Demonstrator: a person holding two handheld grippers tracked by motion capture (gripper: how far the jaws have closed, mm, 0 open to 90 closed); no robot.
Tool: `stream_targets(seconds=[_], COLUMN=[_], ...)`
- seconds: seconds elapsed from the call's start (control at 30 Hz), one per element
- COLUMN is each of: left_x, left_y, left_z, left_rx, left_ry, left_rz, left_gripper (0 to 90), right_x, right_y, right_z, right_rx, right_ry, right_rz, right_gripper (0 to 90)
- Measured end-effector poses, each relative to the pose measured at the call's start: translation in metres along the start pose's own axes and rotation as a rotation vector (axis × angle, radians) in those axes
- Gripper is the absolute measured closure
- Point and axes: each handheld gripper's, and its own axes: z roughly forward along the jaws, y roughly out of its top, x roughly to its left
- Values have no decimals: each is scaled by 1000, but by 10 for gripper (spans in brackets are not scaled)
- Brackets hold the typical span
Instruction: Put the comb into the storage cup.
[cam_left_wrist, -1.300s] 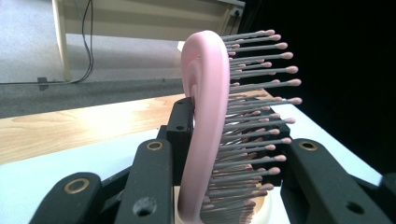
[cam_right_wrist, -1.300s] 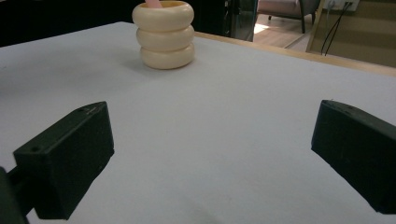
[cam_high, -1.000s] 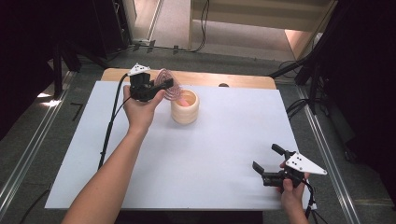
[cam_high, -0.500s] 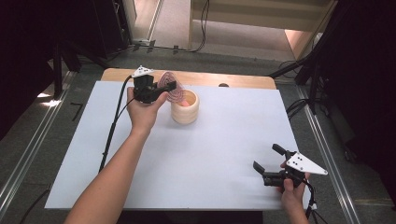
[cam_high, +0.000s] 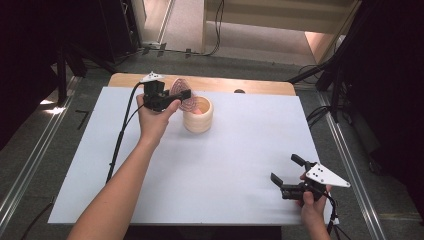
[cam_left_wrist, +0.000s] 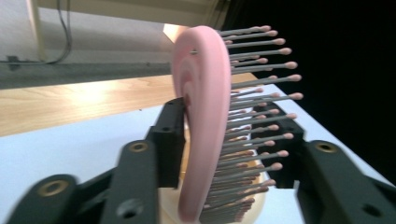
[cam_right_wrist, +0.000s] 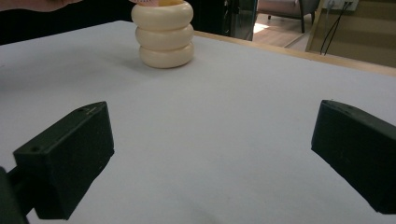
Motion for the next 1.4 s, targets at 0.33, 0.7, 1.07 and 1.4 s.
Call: stream_targets(seconds=[0.33, 0.7, 1.07, 1.4], left_x=[1, 1, -3, -8], left_y=[-5, -7, -13, -19], left_z=[-4, -20, -35, -52], left_rx=[-25, -87, -95, -120], left_ry=[6, -28, -21, -36], left_rz=[19, 50, 107, 146], left_gripper=[115, 0, 0, 0], right_x=[0, 1, 1, 1], right_y=[0, 0, 0, 0], right_z=[0, 2, 2, 2], right_rx=[0, 0, 1, 0], right_ry=[2, 5, 4, 5], right_rz=[-1, 0, -1, -4], right_gripper=[0, 0, 0, 0])
